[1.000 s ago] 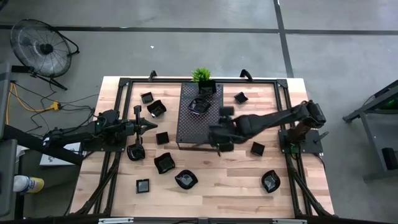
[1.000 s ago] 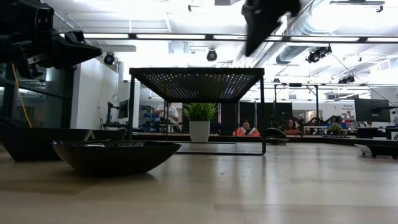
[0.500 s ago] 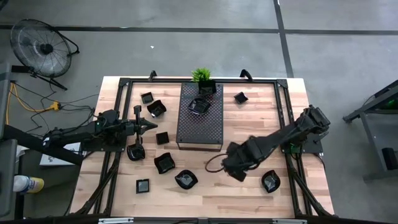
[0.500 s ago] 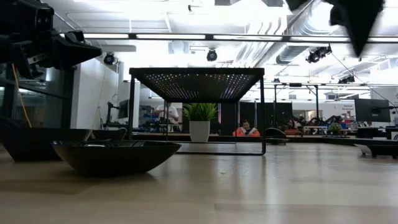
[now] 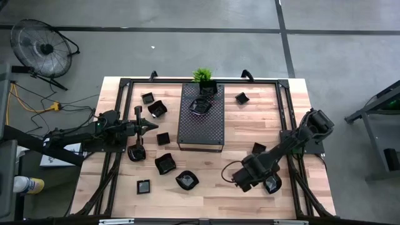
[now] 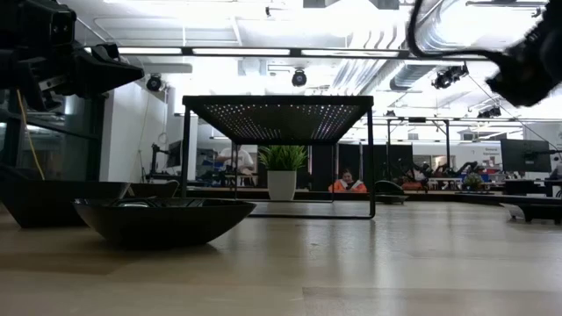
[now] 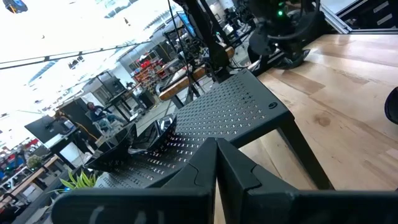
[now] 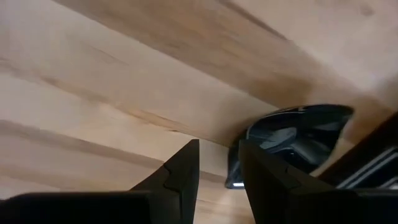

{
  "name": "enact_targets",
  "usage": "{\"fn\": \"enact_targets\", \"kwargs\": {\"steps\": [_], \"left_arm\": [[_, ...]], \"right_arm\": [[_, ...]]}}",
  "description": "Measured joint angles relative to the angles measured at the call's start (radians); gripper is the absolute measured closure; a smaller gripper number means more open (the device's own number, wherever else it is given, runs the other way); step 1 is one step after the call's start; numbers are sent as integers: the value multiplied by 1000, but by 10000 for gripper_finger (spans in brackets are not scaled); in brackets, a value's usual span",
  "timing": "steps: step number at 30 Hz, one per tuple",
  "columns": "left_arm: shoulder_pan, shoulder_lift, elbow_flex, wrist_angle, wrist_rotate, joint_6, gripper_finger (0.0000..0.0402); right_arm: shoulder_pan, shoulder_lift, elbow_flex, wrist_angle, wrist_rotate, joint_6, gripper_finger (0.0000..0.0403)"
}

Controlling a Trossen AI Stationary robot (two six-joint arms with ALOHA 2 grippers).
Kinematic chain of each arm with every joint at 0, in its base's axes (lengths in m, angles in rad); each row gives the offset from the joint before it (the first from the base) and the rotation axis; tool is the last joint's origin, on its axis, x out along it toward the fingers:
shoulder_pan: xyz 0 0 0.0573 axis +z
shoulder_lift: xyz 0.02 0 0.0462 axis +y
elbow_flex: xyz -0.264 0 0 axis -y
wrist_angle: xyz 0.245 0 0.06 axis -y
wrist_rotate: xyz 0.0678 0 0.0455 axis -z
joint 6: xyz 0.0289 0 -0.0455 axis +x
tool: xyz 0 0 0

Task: Pick & Place Mini shaped plates
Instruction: Stack the leaf shaped plate on top of the leaf shaped plate on the shelf

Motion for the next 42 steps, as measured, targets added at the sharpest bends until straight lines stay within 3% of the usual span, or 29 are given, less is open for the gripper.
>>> {"fn": "enact_targets", "kwargs": {"steps": [16, 27, 33, 42], "left_arm": [[0, 0, 0, 0, 0, 0, 400], [0, 0, 0, 0, 0, 0, 400], [0, 0, 0, 0, 0, 0, 400], [0, 0, 0, 0, 0, 0, 400]], "right_arm": [[14, 21, -38, 21, 33, 107, 291], [20, 44, -38, 10, 41, 147, 235], [45, 44, -38, -41, -11, 221, 208], [54, 44, -38, -21, -11, 264, 214]]}}
